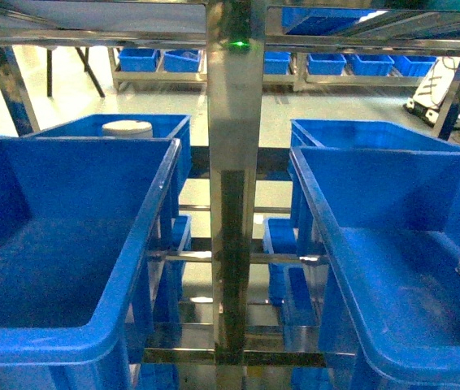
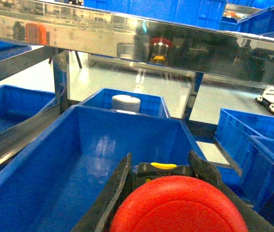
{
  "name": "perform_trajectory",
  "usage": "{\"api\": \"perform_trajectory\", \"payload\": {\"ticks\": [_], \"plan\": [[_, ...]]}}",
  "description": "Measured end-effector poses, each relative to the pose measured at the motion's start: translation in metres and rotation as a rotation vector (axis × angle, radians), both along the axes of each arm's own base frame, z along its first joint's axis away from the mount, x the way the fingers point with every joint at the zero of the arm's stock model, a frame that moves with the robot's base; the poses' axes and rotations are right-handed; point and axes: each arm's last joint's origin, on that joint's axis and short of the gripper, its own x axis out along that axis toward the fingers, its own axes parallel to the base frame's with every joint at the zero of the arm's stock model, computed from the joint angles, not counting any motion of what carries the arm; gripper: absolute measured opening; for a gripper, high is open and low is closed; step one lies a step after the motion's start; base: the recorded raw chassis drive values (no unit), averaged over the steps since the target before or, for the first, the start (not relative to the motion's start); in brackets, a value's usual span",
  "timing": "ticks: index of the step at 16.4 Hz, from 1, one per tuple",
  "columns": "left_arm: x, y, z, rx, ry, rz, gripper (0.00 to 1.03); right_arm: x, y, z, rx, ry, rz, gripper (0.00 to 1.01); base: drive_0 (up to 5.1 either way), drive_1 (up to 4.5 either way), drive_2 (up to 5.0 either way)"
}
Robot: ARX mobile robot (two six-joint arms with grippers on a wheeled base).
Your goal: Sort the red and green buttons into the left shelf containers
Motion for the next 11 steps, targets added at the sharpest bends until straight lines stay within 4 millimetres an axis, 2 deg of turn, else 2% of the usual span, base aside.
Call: {"api": "perform_trajectory", "payload": {"ticks": [3,7,8,11], "plan": [[0.0,0.0,0.0,0.0,0.0,0.0,0.29,-0.002,0.0,-0.001,-0.012,-0.052,-0.008,0.59,0.0,0.0,0.0],[0.0,0.0,0.0,0.0,0.0,0.0,0.29,-0.022,0.002,0.004,-0.064,-0.185,-0.046,0.95,0.0,0.0,0.0],[0.0,0.0,0.0,0.0,-0.001,0.0,0.29,-0.027,0.003,0.008,-0.073,-0.226,-0.051,1.0,0.0,0.0,0.0],[0.0,0.0,0.0,0.0,-0.001,0.0,0.29,-0.061,0.011,0.023,-0.098,-0.396,-0.058,0.98,0.0,0.0,0.0]]}}
